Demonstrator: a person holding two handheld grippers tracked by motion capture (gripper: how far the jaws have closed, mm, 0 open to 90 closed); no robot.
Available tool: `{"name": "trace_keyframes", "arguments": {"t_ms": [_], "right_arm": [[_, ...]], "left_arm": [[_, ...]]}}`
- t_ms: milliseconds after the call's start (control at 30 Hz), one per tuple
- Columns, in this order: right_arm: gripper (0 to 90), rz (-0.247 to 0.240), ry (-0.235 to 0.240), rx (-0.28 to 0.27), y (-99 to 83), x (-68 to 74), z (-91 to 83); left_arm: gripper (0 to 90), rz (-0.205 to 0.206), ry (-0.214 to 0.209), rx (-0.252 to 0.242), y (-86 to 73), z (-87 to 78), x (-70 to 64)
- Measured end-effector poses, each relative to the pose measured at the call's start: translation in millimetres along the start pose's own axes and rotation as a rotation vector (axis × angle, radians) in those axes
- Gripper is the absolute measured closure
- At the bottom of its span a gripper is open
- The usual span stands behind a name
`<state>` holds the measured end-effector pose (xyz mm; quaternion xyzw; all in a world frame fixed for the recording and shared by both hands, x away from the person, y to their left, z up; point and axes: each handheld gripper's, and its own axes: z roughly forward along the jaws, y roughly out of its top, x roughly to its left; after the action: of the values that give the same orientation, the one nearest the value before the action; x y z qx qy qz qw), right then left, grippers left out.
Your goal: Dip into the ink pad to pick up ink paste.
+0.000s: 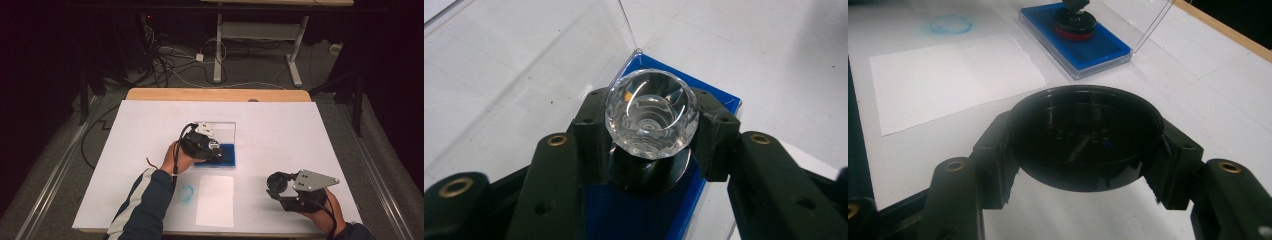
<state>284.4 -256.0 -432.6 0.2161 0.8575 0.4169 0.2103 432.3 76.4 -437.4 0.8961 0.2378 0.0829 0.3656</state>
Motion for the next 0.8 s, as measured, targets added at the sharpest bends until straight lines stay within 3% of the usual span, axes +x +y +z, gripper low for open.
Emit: {"name": "trace_keyframes", "arguments": {"t_ms": [367,800], "right_arm": [[38.9,0.000,-0.001,-0.001,0.3,0.0,-0.2],[38.9,0.004,0.001,-0.005,0.9,-0.2,-1.5]], "left_arm": [[54.3,0.005,0.001,0.020,2.4,-0.5,0.0],[54.2,0.043,0.038,0.047,11.0,-7.6,-3.2]]}}
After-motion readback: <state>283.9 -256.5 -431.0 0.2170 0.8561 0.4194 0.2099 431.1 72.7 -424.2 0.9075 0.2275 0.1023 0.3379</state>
